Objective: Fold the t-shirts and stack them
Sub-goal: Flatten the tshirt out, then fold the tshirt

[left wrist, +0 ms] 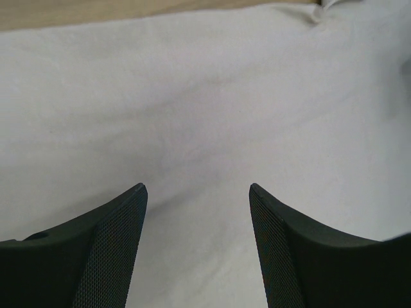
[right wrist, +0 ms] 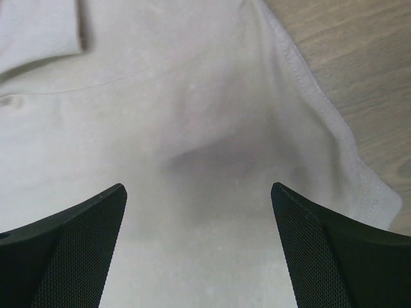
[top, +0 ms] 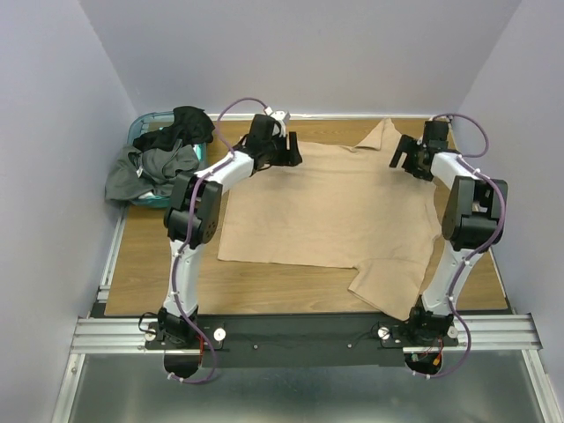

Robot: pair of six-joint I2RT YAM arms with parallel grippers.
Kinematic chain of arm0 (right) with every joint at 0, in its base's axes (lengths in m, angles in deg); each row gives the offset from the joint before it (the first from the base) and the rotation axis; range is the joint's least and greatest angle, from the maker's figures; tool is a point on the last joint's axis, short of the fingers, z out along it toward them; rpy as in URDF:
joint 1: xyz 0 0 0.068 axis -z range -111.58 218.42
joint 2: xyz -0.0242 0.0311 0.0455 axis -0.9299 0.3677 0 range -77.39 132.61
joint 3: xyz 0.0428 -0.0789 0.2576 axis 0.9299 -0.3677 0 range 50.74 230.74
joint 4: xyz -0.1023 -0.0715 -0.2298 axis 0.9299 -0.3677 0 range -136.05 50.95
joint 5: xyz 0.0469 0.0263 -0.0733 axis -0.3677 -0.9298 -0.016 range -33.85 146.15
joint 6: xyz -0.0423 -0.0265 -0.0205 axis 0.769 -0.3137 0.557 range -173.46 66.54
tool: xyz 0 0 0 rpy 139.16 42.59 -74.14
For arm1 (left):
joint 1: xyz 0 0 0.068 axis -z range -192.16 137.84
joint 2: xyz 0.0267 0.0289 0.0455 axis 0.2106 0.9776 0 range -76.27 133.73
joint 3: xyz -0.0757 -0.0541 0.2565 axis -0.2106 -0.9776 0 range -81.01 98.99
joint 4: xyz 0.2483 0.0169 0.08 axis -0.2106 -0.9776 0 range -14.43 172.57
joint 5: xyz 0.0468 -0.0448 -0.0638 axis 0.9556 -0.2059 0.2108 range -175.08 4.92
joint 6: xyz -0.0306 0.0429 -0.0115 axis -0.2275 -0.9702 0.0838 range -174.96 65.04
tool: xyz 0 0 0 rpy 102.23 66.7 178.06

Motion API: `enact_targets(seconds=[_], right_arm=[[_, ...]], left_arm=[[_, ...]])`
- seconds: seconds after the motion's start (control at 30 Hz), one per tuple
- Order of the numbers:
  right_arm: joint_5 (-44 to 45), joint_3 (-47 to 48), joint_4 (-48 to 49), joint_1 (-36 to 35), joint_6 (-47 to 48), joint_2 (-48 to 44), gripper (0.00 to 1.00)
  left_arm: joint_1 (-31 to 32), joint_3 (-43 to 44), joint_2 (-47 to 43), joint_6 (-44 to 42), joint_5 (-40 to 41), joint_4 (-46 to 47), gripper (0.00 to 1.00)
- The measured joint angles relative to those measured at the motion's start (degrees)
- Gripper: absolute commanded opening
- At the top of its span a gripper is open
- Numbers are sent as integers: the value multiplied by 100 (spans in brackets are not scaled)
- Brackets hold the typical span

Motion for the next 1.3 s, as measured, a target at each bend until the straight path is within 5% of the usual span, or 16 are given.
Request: enact_targets(seconds=[0.3, 0.57, 0.9, 1.3], right_arm=[[-289, -1016, -26, -52, 0, -1469, 98], [-323, -1923, -109, -188, -22, -1663, 98], [-201, -1740, -26, -197, -151, -1143, 98], [-85, -627, 140, -199, -308, -243, 99]], left_arm=[[-74, -1635, -1576, -313, 498, 68, 74], [-286, -2647, -1580, -444, 645, -66, 74], [-581, -2146, -1113, -522, 540, 181, 74], [-815, -251, 111, -555, 278, -195, 74]])
